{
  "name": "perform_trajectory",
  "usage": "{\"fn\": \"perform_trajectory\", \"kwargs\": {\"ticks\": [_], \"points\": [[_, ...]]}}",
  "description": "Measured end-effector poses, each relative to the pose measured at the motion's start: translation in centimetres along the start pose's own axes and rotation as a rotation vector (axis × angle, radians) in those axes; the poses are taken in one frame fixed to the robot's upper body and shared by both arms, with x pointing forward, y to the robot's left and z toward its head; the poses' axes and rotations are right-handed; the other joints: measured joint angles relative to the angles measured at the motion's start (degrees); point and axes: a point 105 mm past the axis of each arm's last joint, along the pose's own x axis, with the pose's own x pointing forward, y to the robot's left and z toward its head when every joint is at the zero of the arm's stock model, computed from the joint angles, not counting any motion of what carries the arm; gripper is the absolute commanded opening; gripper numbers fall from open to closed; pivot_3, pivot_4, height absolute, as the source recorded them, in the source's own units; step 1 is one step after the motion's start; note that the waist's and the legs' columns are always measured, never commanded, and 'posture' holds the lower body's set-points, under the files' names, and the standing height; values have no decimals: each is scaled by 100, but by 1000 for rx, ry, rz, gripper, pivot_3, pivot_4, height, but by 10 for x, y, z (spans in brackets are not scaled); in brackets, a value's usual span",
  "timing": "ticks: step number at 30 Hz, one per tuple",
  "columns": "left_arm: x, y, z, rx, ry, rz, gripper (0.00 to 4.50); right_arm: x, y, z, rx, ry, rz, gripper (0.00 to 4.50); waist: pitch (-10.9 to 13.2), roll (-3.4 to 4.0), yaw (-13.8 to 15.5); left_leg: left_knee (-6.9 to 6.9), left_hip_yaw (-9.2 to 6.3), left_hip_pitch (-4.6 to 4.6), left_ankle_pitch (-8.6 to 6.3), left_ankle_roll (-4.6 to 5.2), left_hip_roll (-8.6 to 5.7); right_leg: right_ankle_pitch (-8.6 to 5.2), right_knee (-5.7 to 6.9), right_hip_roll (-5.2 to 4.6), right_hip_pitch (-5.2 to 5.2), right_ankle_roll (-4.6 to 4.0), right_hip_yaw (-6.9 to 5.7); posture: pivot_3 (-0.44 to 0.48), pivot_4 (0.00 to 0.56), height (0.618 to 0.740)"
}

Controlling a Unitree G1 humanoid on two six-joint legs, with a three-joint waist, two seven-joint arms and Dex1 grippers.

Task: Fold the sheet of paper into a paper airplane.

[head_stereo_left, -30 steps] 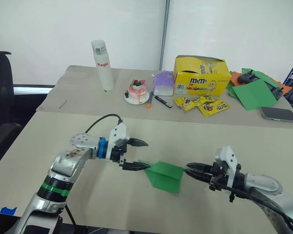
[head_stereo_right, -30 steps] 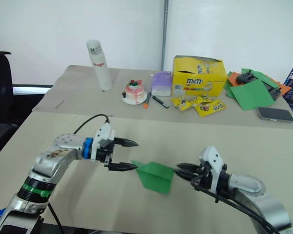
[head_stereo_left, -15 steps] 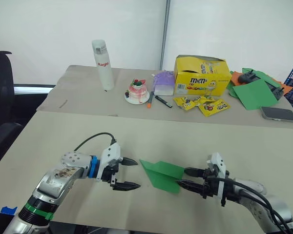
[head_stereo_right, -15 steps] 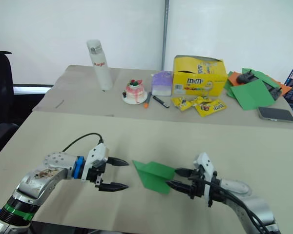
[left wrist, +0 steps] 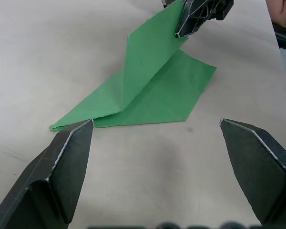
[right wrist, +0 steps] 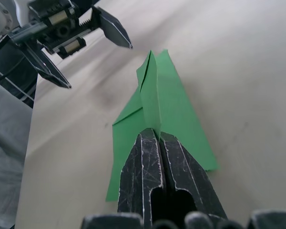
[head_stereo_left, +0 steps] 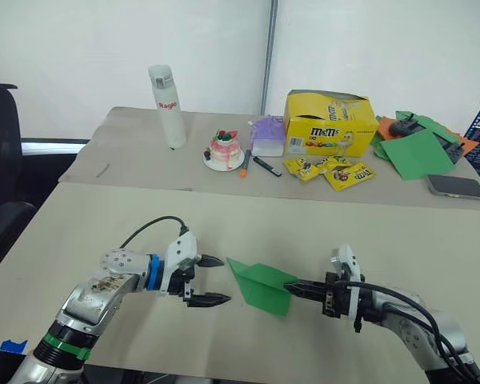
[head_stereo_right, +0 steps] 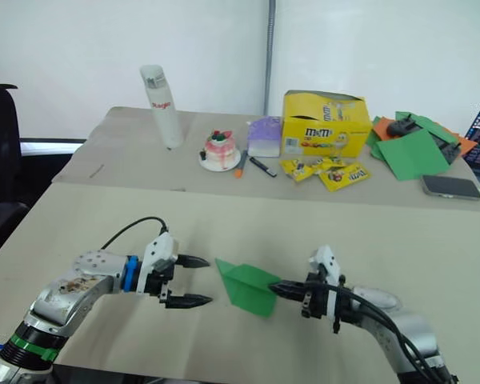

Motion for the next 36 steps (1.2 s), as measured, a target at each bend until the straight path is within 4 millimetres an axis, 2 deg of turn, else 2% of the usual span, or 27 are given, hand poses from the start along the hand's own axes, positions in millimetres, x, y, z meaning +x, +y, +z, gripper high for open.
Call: {"fn": "perform_trajectory", "kwargs": {"ticks": [5,8,10,13,15,18,21,24,28,31,36], "points": [[-10,13,-9,18,18,56,4500,8,1,62,-276,-102,-7,22,1,4,-24,-1,3,-2,0,0,2,2,4,6,-12,-3,3,0,150,722],[-15,24,-14,14,15,97,4500,11,-7,88,-559,-115,-75,22,1,3,8,1,4,-20,2,-1,-5,3,8,4,-35,-2,0,0,150,722],[-19,32,-10,12,-9,132,4500,14,-14,94,-788,-82,-117,22,1,3,14,3,8,-24,3,-2,-13,3,10,2,-42,-1,-1,0,150,722],[-22,42,-2,30,-48,164,4500,19,-21,89,-1114,-33,-141,22,0,3,4,2,16,-26,4,-3,-17,3,14,3,-49,0,4,0,150,722],[-23,44,3,37,-68,170,4500,20,-22,77,-1319,6,-115,22,0,3,-4,2,20,-27,4,-4,-16,3,17,4,-54,0,9,0,150,722],[-23,46,3,31,-78,174,4500,18,-21,66,-1490,10,-94,22,0,3,-20,2,25,-23,6,-7,-14,3,27,5,-56,0,18,0,150,722],[-22,46,15,-45,-195,174,4500,12,-20,44,-1608,28,-72,22,0,1,-2,3,24,-21,10,-15,-11,3,43,3,-56,0,21,0,150,722],[-25,47,27,-118,-290,173,4500,9,-18,21,-1631,39,-58,879,1,-3,-21,6,31,-16,17,-26,-13,2,64,3,-65,1,40,0,150,722],[-25,48,42,-134,-341,160,4500,6,-12,17,-1647,12,-48,2326,2,-5,-77,5,34,5,23,-35,-16,2,78,8,-56,1,58,0,150,722],[-22,45,43,-130,-333,142,4500,-6,-10,13,-1669,55,-30,3316,2,-4,-84,1,36,5,23,-35,-18,0,76,8,-56,2,67,0,150,722],[-14,36,41,-127,-314,94,4500,-39,-18,13,-1641,158,-64,3316,3,-8,-87,2,44,6,22,-34,-21,-1,71,8,-54,5,90,0,150,722]]}}
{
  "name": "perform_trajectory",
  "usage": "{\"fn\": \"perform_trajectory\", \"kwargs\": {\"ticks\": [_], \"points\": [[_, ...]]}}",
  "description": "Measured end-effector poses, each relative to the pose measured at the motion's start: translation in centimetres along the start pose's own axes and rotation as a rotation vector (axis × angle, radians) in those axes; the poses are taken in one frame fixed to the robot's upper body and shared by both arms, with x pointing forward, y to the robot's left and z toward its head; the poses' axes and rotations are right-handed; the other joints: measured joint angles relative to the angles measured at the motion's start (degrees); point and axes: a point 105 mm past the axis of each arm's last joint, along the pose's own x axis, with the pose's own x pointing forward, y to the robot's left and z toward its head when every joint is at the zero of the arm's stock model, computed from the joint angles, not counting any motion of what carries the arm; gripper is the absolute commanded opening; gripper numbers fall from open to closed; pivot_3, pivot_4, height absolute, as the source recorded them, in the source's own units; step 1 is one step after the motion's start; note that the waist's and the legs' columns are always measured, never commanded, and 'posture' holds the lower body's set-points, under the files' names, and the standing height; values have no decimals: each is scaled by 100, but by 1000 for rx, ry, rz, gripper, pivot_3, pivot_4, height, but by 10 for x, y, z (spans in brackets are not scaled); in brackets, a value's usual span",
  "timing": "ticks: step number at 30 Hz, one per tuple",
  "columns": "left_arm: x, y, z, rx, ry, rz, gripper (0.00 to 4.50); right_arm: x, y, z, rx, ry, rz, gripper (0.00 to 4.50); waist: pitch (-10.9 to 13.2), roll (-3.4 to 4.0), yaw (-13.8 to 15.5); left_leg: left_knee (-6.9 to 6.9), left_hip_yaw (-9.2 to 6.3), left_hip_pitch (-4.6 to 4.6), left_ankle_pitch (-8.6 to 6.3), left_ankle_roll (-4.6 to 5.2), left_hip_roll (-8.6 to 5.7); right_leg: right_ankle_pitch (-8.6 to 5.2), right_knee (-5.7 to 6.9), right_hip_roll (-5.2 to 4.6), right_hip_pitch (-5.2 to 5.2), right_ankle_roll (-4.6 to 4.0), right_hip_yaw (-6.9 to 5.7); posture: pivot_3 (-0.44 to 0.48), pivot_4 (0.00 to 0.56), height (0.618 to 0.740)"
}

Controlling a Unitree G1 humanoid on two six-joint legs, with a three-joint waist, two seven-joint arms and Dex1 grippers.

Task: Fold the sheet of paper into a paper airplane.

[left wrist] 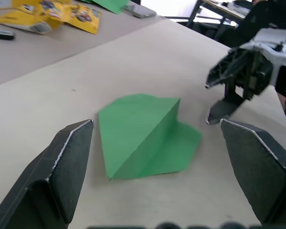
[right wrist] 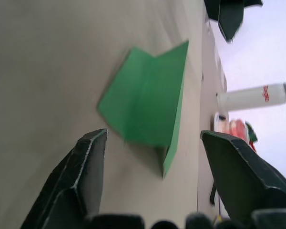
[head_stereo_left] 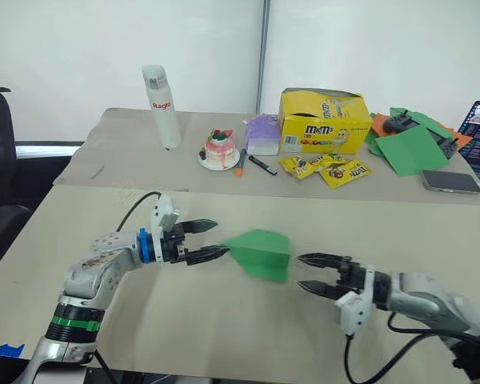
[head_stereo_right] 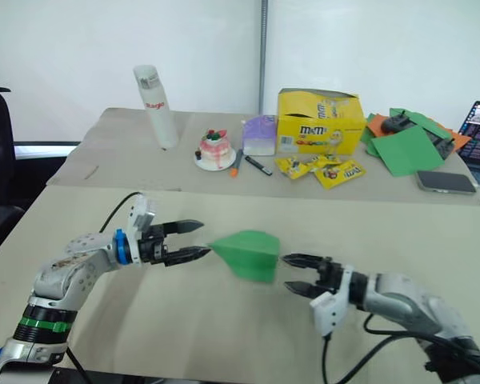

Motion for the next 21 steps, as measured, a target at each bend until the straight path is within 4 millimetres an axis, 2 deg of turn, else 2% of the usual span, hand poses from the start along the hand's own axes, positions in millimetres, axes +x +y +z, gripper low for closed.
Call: {"fn": "perform_trajectory", "kwargs": {"ticks": [2,3,6,12,17,21], "points": [[1,0,0,1,-3,0,4500,-8,-3,-7,46,48,-17,3316,0,0,-10,0,0,4,0,0,1,0,3,2,1,0,4,0,150,722],[1,0,1,3,-4,1,4500,-12,-4,-9,70,67,-25,3079,0,0,-11,-1,0,4,0,0,2,0,3,3,1,0,5,0,150,722],[3,1,0,17,6,5,4500,-15,-1,-8,148,85,-48,2125,0,0,-10,-1,0,3,0,1,2,0,2,5,1,0,7,0,150,722],[13,16,4,76,17,45,4500,13,-6,12,292,31,-111,48,0,0,-3,1,-1,1,0,1,-3,0,4,7,1,1,10,0,150,722],[23,33,4,134,49,73,4500,35,-1,19,400,18,-84,16,-2,-4,33,3,-1,-2,0,1,-8,-1,2,10,-1,3,14,0,150,722],[32,38,-5,196,109,53,4500,50,21,21,467,29,3,16,-3,-3,53,3,0,-3,-1,2,-13,-1,0,11,-3,3,15,0,150,722]]}}
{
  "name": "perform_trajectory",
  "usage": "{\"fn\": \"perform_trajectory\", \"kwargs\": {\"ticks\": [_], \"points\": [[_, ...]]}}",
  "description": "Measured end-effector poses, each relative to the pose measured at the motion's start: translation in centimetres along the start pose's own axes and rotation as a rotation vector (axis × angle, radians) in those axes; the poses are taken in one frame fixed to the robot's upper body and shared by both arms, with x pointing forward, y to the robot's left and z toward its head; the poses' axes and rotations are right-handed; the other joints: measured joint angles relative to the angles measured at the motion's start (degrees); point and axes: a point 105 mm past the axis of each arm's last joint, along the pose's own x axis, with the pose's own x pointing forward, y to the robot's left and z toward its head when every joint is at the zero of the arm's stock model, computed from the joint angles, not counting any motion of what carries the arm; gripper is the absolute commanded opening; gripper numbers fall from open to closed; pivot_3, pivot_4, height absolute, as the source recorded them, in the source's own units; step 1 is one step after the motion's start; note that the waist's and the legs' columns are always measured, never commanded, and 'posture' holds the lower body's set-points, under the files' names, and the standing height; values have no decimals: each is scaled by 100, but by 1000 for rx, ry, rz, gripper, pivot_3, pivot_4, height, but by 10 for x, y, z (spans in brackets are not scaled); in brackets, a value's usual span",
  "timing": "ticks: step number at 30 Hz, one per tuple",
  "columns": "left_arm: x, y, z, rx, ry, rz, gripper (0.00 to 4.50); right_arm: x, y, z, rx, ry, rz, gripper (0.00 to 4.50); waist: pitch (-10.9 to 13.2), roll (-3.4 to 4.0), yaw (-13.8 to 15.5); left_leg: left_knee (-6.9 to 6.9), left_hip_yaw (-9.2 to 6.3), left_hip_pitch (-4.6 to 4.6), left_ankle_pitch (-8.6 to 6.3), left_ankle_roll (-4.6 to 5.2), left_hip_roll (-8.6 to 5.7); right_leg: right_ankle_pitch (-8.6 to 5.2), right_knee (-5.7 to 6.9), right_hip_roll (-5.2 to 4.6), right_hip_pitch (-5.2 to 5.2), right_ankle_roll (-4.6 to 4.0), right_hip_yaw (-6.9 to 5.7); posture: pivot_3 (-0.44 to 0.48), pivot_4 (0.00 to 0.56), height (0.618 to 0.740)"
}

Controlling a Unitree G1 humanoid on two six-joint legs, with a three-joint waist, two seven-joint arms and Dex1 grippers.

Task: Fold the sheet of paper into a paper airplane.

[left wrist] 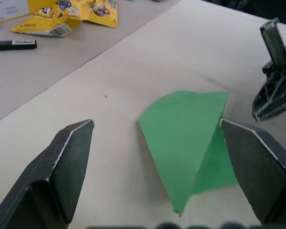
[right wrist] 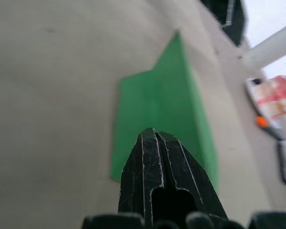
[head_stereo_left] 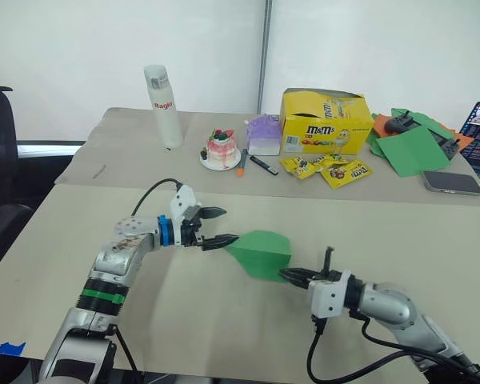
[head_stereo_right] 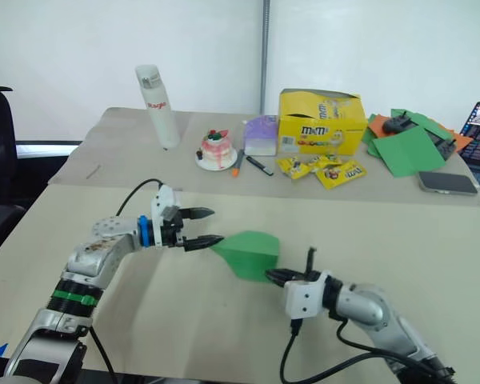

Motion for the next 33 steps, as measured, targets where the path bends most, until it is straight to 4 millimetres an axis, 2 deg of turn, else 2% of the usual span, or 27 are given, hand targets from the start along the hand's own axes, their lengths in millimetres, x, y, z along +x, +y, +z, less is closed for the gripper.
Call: {"fn": "perform_trajectory", "kwargs": {"ticks": [4,9,12,17,23,26,33], "points": [[2,1,-12,26,37,-6,4500,4,6,-3,24,10,12,16,-2,-2,-1,0,0,1,-1,1,3,0,1,7,-1,0,2,0,150,722],[13,3,-10,13,-2,-11,4500,6,10,-3,68,25,-12,16,-11,-17,0,0,-1,3,-1,1,5,0,5,12,1,0,3,0,150,722],[19,4,-2,19,-37,-9,3699,7,10,-3,65,28,-13,0,-16,-24,-1,0,-2,4,-1,1,4,0,4,12,1,0,4,0,150,722],[19,7,7,13,-84,-16,1999,9,10,-2,59,27,-9,0,-17,-24,-30,-1,-3,5,-1,1,5,0,5,18,1,0,6,0,150,722],[24,3,-10,64,1,-53,26,10,10,-2,60,29,-11,0,-20,-28,-35,-1,-3,5,-1,1,4,0,4,19,1,0,7,0,150,722],[29,-3,-20,73,51,-89,26,11,9,-2,63,30,-14,0,-22,-31,-36,0,-3,5,-1,1,4,0,5,19,1,0,8,0,150,722],[30,-22,-21,104,53,-199,26,13,9,-2,69,28,-16,0,-25,-29,-62,-1,-3,6,-1,2,8,0,7,21,1,-1,10,0,150,722]]}}
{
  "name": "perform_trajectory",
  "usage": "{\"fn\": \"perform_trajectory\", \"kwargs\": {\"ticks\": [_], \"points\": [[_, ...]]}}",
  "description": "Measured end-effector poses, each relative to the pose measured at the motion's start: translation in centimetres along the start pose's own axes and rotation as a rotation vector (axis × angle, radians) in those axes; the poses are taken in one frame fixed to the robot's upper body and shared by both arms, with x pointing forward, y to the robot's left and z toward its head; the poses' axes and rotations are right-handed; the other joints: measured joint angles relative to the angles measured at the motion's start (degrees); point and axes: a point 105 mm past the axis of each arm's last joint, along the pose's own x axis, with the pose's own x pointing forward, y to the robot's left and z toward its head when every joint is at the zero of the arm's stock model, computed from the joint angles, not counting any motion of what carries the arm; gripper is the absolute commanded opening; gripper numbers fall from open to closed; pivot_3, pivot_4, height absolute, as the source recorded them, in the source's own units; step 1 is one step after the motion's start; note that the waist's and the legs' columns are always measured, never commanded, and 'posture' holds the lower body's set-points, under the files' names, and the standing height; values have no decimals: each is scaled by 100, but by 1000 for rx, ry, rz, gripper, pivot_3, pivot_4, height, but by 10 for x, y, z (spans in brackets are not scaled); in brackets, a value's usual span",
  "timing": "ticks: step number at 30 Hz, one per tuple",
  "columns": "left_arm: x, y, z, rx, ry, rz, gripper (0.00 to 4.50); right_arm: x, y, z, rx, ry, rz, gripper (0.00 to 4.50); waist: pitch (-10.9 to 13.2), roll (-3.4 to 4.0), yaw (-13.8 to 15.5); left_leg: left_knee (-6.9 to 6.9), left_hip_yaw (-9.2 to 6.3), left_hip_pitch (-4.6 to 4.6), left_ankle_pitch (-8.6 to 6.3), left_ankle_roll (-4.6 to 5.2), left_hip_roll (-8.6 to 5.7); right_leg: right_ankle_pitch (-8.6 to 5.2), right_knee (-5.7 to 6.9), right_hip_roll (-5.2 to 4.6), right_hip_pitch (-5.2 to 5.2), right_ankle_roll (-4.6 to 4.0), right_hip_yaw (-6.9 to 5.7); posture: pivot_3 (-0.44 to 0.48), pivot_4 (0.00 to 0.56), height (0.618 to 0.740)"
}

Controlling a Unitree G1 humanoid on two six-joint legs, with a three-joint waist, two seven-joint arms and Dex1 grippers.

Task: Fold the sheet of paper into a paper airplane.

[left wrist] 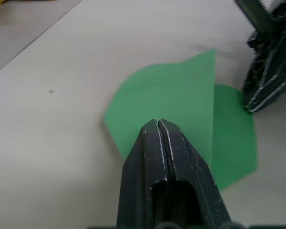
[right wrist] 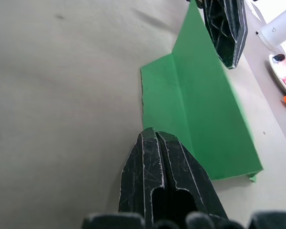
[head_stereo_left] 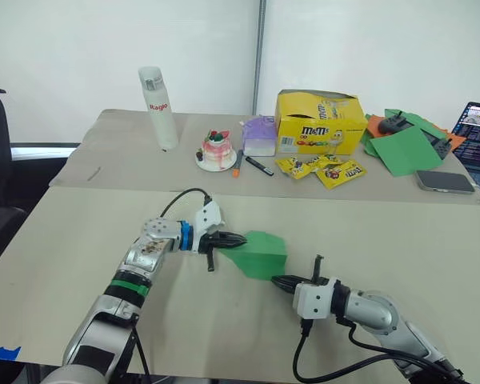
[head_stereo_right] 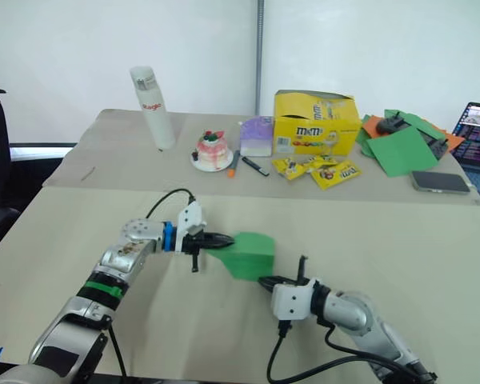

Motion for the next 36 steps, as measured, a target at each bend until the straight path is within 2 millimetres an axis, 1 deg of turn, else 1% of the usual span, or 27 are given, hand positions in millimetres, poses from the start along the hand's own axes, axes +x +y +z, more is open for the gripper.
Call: {"fn": "perform_trajectory", "kwargs": {"ticks": [5,12,18,21,26,28,29,31,34,36], "points": [[1,-15,-1,-11,-1,-72,26,1,0,0,5,2,-3,0,-4,-1,-1,1,0,1,0,0,-1,0,2,-1,1,0,2,0,150,722],[6,-24,-3,-16,10,-111,26,1,0,0,3,4,-4,0,-7,-2,0,1,0,1,0,0,-2,0,2,-1,1,0,3,0,150,722],[10,-35,-11,-28,25,-141,26,0,0,0,-6,9,-11,0,-8,-2,2,2,0,1,0,0,-1,0,3,-1,1,0,4,0,150,722],[13,-38,-13,-18,39,-149,26,-6,2,2,0,10,-18,0,-8,0,36,2,-1,-3,0,0,-2,-2,1,-4,0,3,9,0,150,722],[12,-40,-23,-4,79,-135,26,-29,5,1,15,31,15,0,-7,-1,66,4,0,-7,-1,2,-5,-4,-2,-9,0,7,14,0,150,722],[12,-40,-24,-4,81,-131,26,-36,-2,2,14,26,6,0,-7,-2,67,6,0,-7,-1,2,-4,-4,1,-8,0,7,15,0,150,722],[12,-40,-23,-5,79,-130,26,-40,-10,5,9,14,-16,0,-7,-2,67,6,0,-5,-1,2,-4,-4,2,-6,0,7,15,0,150,722],[13,-40,-23,-8,75,-129,26,-41,-18,10,1,-9,-36,0,-7,-2,66,5,-1,-6,-1,2,-4,-4,1,-3,0,7,15,0,150,722],[15,-44,-22,-25,52,-137,26,-37,-31,19,-5,-48,-75,0,-6,-2,64,5,-1,-7,-1,3,-2,-4,1,-1,-1,7,15,0,150,722],[15,-48,-15,-61,12,-147,26,-31,-44,22,11,-66,-128,0,-6,-2,55,5,-2,-8,-1,3,-1,-4,3,-2,-2,7,15,0,150,722]]}}
